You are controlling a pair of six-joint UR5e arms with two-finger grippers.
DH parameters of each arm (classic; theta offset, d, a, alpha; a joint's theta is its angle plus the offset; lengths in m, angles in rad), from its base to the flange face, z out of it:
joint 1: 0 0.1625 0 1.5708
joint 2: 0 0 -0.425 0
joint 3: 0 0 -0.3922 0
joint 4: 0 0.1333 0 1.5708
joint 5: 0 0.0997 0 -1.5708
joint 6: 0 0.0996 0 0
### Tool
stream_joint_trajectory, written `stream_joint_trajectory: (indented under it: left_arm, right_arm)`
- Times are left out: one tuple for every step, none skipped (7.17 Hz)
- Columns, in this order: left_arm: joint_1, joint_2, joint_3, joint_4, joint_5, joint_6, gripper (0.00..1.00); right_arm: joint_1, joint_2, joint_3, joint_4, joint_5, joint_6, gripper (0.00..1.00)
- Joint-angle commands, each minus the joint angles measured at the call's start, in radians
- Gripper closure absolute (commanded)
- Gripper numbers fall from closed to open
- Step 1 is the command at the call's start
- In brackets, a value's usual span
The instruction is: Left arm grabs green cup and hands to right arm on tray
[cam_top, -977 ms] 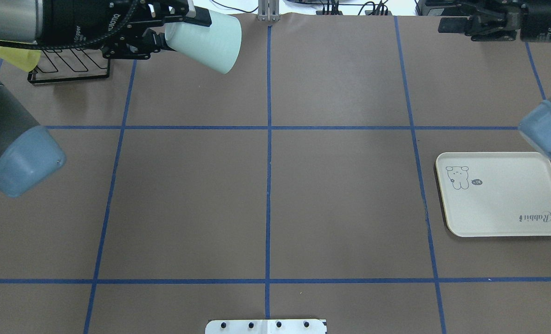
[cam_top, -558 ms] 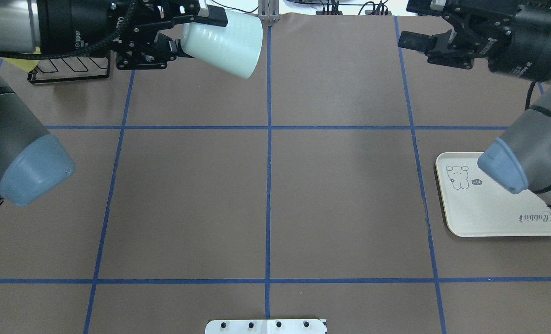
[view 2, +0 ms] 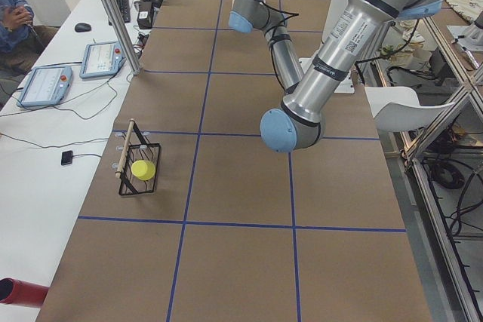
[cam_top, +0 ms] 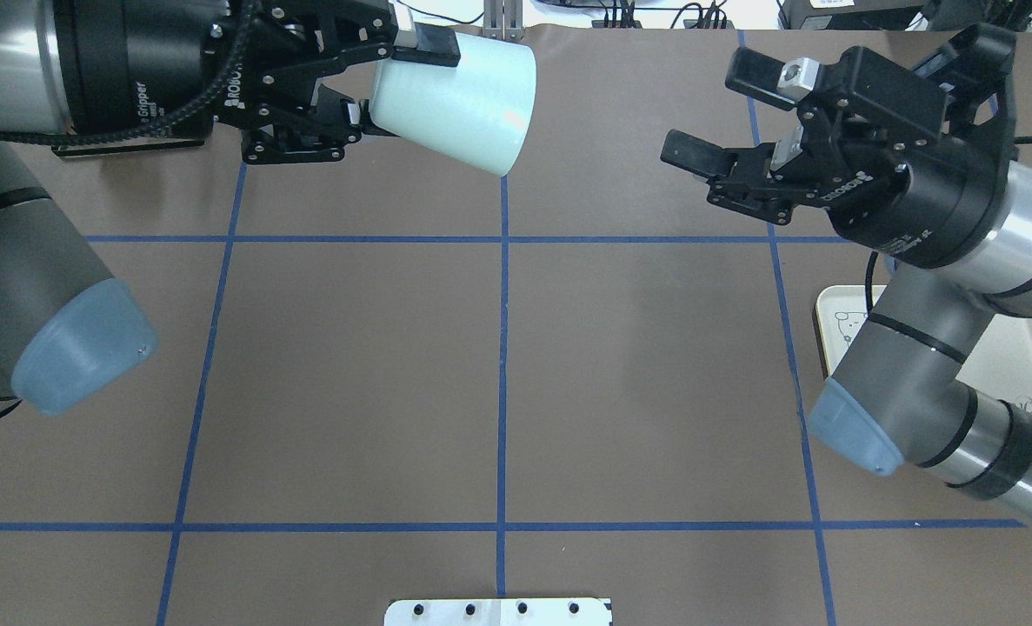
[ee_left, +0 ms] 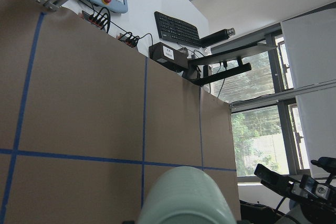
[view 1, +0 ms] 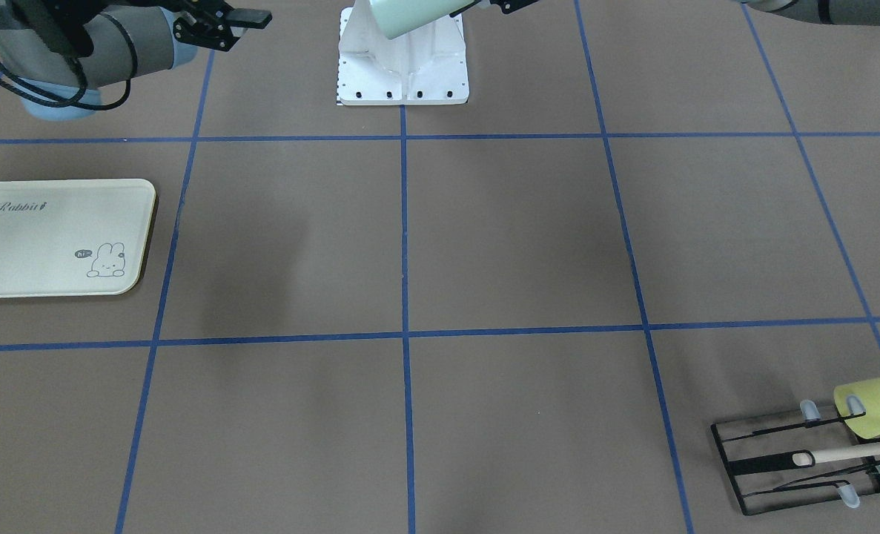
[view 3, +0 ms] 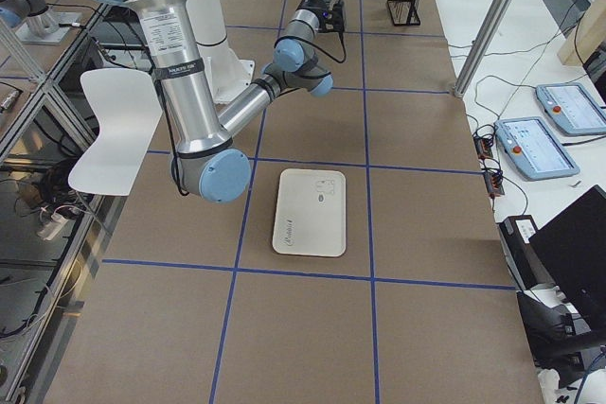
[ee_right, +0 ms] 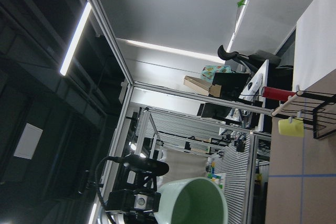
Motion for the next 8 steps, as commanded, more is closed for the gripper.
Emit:
stream_joint_trajectory:
  left_arm:
    - [0.016, -0.003, -0.004, -0.001, 0.0, -0.003, 0.93]
    - [0.03, -0.017, -0.007, -0.001, 0.0, -0.003, 0.89]
    - [0.03, -0.017, -0.008, -0.001, 0.0, -0.023, 0.89]
    - [0.032, -0.02, -0.014, -0.001, -0.003, -0.026, 0.89]
    - [0.032, -0.02, -0.019, 0.002, -0.032, -0.026, 0.89]
    - [0.032, -0.02, -0.019, 0.004, -0.066, -0.028, 0.89]
    - [0.033, -0.02, -0.02, 0.004, -0.067, -0.028, 0.89]
    - [0.033, -0.02, -0.02, 0.004, -0.067, -0.028, 0.89]
  right_arm:
    - [-0.092, 0.069, -0.006, 0.02, -0.085, 0.005, 0.0]
    - [-0.122, 0.079, -0.007, 0.018, -0.119, -0.001, 0.0]
    - [-0.123, 0.079, -0.007, 0.017, -0.119, -0.002, 0.0]
    - [-0.123, 0.081, -0.009, 0.015, -0.121, -0.001, 0.0]
    - [-0.123, 0.082, -0.01, 0.015, -0.121, -0.002, 0.0]
    - [-0.123, 0.082, -0.011, 0.015, -0.122, -0.002, 0.0]
    - [-0.123, 0.085, -0.011, 0.008, -0.124, -0.002, 0.0]
    - [-0.123, 0.088, -0.011, -0.003, -0.133, -0.001, 0.01]
